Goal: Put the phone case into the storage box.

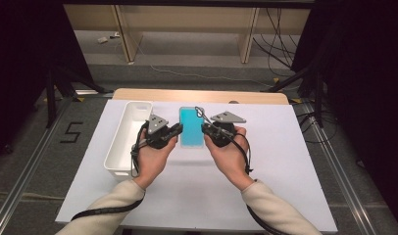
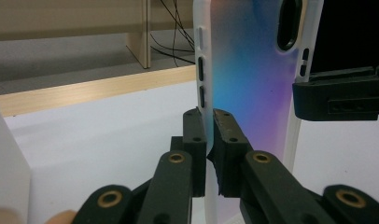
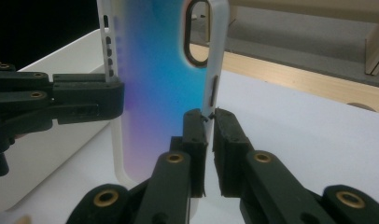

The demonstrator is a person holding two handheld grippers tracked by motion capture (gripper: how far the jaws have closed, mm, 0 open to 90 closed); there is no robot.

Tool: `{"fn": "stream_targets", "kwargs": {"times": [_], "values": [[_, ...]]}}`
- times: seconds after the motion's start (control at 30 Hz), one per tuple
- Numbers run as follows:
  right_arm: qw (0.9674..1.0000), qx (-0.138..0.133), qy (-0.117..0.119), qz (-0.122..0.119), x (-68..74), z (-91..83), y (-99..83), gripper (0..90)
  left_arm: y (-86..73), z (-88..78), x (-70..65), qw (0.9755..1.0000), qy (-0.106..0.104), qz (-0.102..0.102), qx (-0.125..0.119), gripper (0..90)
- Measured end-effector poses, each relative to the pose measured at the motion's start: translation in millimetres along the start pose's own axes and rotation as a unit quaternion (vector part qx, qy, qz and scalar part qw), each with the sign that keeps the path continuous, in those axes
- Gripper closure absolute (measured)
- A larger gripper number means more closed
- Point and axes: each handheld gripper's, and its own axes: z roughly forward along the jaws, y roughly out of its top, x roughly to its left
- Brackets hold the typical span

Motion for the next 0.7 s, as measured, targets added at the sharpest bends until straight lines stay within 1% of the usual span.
{"fn": "stream_targets", "kwargs": {"times": [0.1, 0.27, 0.37, 0.4, 0.43, 0.53, 0.57, 0.63, 0.7], "values": [[1.0, -0.001, -0.005, -0.003, -0.4, 1.0, -0.3, 84.2, 0.2, 0.1, -0.1, 1.0, -0.001, 0.004, 0.001, 84.3], [1.0, -0.002, -0.004, -0.008, -1.3, 3.0, -2.0, 83.7, 1.4, -0.7, -1.2, 0.9999, 0.001, 0.017, 0.0, 84.8], [1.0, -0.001, -0.003, -0.009, -2.0, 3.8, -2.2, 83.7, 1.4, -0.6, -0.4, 0.9999, -0.001, 0.017, 0.0, 84.9], [1.0, 0.002, -0.001, -0.004, -1.9, 3.1, -1.8, 83.6, 1.4, -0.8, 0.0, 0.9998, 0.0, 0.019, -0.001, 84.9], [1.0, 0.0, -0.001, -0.004, -1.7, 3.7, -1.7, 83.5, 1.4, -0.9, -0.1, 0.9998, 0.001, 0.019, -0.003, 84.9], [0.9999, -0.001, -0.001, -0.01, -1.3, 4.2, -1.4, 82.7, 2.4, -1.9, -0.6, 0.9996, 0.006, 0.027, -0.008, 85.0], [1.0, -0.001, 0.001, -0.007, -0.6, 3.9, -1.1, 82.3, 2.7, -2.3, -0.7, 0.9996, 0.007, 0.028, -0.009, 85.1], [0.9999, -0.003, 0.002, -0.012, 0.0, 4.1, -0.7, 81.5, 2.7, -2.5, -0.4, 0.9995, 0.009, 0.027, -0.01, 85.1], [0.9999, -0.007, 0.001, -0.012, 0.6, 3.7, -0.3, 78.8, 2.0, -2.1, 0.2, 0.9994, 0.015, 0.031, -0.009, 85.4]]}}
